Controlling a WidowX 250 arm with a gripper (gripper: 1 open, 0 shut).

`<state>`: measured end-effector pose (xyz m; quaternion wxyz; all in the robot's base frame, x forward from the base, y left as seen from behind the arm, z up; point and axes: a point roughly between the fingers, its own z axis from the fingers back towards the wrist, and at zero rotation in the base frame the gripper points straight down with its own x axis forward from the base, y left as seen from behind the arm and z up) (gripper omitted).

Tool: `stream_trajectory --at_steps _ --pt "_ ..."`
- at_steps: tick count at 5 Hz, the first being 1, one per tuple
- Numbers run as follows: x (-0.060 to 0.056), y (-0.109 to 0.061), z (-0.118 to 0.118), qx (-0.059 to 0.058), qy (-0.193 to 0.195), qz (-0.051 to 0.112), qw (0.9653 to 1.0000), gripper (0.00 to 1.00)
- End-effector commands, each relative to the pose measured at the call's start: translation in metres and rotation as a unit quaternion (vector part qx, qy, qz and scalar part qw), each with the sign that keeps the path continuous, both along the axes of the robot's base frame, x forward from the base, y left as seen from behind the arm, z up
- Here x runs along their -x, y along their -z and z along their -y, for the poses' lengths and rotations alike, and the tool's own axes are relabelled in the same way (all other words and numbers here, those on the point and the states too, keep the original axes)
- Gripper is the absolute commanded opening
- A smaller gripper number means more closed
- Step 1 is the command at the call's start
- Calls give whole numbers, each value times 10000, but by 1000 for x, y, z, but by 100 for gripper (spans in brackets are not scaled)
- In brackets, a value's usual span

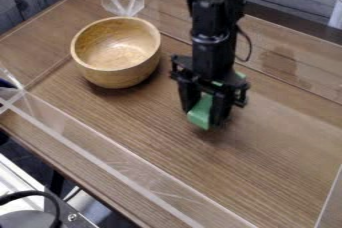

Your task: Remove the green block from inside the brown bowl and put it on the table

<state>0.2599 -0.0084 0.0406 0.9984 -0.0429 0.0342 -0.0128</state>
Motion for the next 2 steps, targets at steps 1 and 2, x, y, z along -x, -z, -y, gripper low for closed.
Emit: stream_trajectory --at_steps 1,2 --pt "-11 -13 -7 -3 69 325 9994 0" --pt "-13 -12 -7 5 52 319 9995 0"
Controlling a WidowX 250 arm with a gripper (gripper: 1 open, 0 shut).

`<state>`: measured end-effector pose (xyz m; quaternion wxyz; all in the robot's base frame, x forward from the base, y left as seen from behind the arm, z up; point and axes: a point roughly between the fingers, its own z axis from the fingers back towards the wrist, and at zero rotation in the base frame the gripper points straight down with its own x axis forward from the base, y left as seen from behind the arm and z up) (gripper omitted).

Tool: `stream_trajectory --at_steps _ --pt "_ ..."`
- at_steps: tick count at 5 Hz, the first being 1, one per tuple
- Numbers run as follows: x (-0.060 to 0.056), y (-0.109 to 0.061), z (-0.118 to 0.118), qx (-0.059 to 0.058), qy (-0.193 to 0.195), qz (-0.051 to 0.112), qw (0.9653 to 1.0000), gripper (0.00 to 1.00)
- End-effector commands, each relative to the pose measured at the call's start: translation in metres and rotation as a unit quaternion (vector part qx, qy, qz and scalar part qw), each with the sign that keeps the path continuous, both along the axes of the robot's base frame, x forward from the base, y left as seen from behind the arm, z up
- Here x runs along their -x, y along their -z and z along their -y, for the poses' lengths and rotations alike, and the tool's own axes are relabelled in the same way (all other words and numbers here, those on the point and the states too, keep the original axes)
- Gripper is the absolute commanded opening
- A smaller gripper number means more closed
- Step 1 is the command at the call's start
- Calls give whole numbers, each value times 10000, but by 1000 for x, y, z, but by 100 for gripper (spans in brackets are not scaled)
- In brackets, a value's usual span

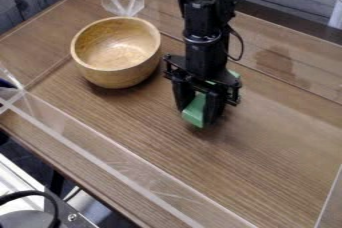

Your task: Remove the green block from inside the brown bowl and put it on the table

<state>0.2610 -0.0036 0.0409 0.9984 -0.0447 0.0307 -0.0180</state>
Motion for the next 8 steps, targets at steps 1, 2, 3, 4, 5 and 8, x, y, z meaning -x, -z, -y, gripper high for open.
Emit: stream_trajectory --at_steps 1,2,3,4,5,8 --pt "-14 -10 -2 -6 -17 275 9996 0" --pt "-16 -9 -1 5 -37 273 9996 0" --pt "-17 -14 -1 24 -68 280 9996 100" --pt "-18 -28 -1 51 -114 437 9990 100" --pt "-20 -45 -1 89 -149 629 9979 100" --pt "-25 -89 2 106 -89 1061 9943 100"
